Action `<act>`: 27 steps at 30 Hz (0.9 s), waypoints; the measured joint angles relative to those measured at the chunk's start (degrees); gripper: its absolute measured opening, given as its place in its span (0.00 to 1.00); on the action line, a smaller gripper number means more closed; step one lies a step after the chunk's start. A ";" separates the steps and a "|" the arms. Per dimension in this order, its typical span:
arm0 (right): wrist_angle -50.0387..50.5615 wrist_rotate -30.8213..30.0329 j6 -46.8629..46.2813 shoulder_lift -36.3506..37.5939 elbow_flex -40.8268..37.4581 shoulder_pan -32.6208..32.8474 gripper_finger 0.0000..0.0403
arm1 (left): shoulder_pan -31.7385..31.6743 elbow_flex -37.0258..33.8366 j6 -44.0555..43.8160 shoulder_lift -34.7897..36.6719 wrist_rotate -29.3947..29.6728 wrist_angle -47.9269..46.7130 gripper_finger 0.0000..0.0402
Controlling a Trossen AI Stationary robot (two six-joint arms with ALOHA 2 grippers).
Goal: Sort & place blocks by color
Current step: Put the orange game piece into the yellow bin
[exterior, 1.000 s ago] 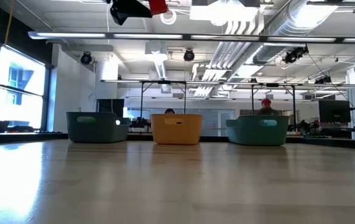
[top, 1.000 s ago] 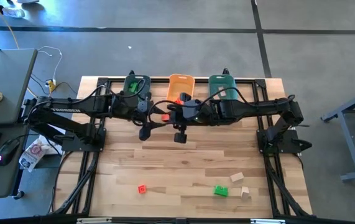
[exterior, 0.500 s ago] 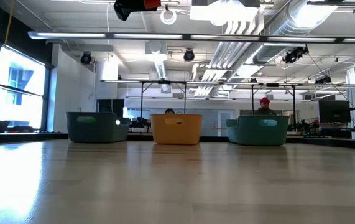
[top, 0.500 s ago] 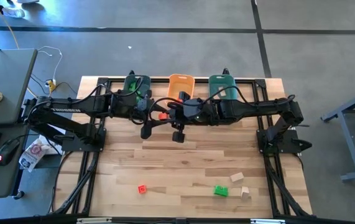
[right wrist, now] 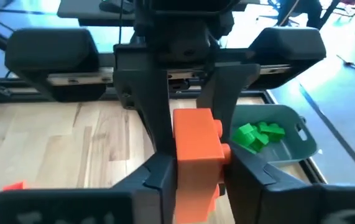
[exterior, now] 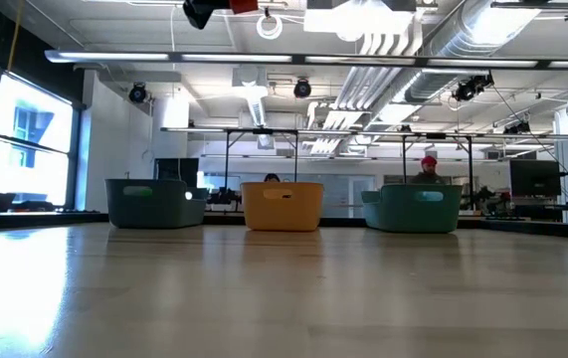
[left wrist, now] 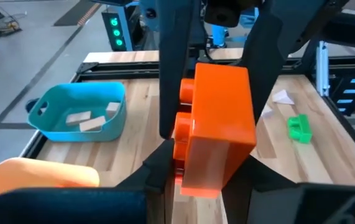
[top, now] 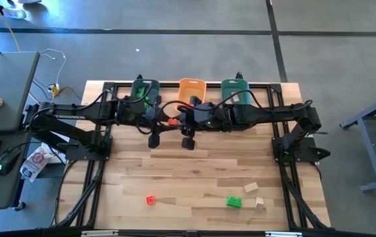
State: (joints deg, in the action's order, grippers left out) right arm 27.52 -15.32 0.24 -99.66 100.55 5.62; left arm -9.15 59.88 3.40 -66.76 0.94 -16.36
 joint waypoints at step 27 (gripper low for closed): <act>31.35 6.93 -14.90 0.00 -0.21 1.28 0.47 | -8.45 0.02 0.28 -12.10 8.00 -1.96 0.16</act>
State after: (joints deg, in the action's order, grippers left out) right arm 58.87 -8.39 -14.66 -99.66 100.33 6.90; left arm -17.60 59.90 3.68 -78.86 8.94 -18.32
